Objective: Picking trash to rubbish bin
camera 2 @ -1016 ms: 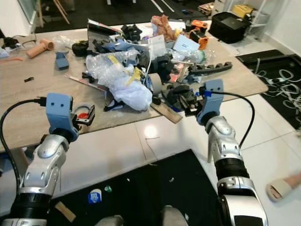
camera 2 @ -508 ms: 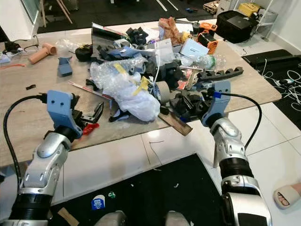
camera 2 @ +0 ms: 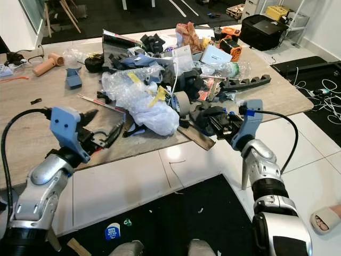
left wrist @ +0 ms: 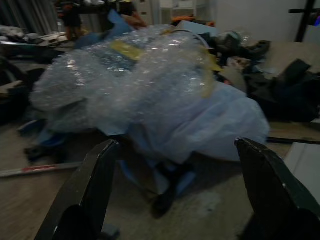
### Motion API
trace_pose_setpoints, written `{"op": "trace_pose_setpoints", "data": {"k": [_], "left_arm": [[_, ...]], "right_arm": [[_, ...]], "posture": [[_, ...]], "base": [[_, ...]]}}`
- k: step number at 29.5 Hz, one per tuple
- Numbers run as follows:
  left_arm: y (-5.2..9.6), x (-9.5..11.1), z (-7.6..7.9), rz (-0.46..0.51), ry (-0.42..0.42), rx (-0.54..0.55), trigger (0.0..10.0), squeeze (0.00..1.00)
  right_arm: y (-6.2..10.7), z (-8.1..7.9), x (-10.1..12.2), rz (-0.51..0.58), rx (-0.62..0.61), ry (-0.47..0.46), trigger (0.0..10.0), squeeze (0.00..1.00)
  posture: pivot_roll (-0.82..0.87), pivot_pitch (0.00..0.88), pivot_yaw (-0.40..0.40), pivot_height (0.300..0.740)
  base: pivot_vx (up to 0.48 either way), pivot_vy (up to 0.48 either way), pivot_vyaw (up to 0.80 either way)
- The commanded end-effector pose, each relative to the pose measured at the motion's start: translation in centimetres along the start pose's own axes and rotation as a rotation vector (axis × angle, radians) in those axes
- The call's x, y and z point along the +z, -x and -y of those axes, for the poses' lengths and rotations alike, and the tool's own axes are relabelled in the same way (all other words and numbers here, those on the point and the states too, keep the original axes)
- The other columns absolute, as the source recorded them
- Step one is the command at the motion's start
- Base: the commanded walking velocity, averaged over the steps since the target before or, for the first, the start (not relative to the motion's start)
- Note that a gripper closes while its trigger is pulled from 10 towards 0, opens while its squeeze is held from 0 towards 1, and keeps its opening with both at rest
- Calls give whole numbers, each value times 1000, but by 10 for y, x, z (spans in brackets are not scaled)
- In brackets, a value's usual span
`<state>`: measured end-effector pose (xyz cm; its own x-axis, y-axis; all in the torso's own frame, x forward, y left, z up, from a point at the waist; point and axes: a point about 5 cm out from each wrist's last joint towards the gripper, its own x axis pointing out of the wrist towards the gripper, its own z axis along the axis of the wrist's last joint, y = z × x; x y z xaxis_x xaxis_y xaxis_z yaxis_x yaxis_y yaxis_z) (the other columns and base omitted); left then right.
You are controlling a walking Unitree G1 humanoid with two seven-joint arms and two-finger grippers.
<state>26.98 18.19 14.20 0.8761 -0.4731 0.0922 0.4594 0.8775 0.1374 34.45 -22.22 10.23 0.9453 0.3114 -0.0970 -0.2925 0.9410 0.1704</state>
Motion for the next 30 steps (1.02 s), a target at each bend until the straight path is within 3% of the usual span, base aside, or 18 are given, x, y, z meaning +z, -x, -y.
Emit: {"op": "trace_pose_setpoints", "data": {"k": [1,9,16,17,18,19,30], "left_arm": [[4,3,11,17,-3,-118,10000,0],[11,1,32,31,62,-282,10000,0],[9,0,34,32,56,-290,10000,0],[9,0,34,33,57,-291,10000,0],[9,1,34,33,59,-292,10000,0],[9,1,35,35,60,-296,10000,0],[11,0,36,35,68,-307,10000,0]], "right_arm": [[2,4,-2,-22,-28,19,10000,0],[1,10,-1,-31,-47,55,10000,0],[2,14,-2,-51,-66,75,10000,0],[2,15,-2,-50,-68,74,4000,0],[2,15,-2,-49,-70,73,4000,0],[1,15,-1,-48,-72,71,0,0],[2,16,-6,-56,-85,62,0,0]], "posture": [[-35,0,-2,740],[-35,0,-2,740],[-32,0,-1,740],[-32,0,-1,740],[-32,0,-1,740],[-32,0,-1,740],[-32,0,-1,740]], "base": [[0,0,0],[0,0,0],[0,0,0],[0,0,0],[0,0,0],[0,0,0],[0,0,0]]}}
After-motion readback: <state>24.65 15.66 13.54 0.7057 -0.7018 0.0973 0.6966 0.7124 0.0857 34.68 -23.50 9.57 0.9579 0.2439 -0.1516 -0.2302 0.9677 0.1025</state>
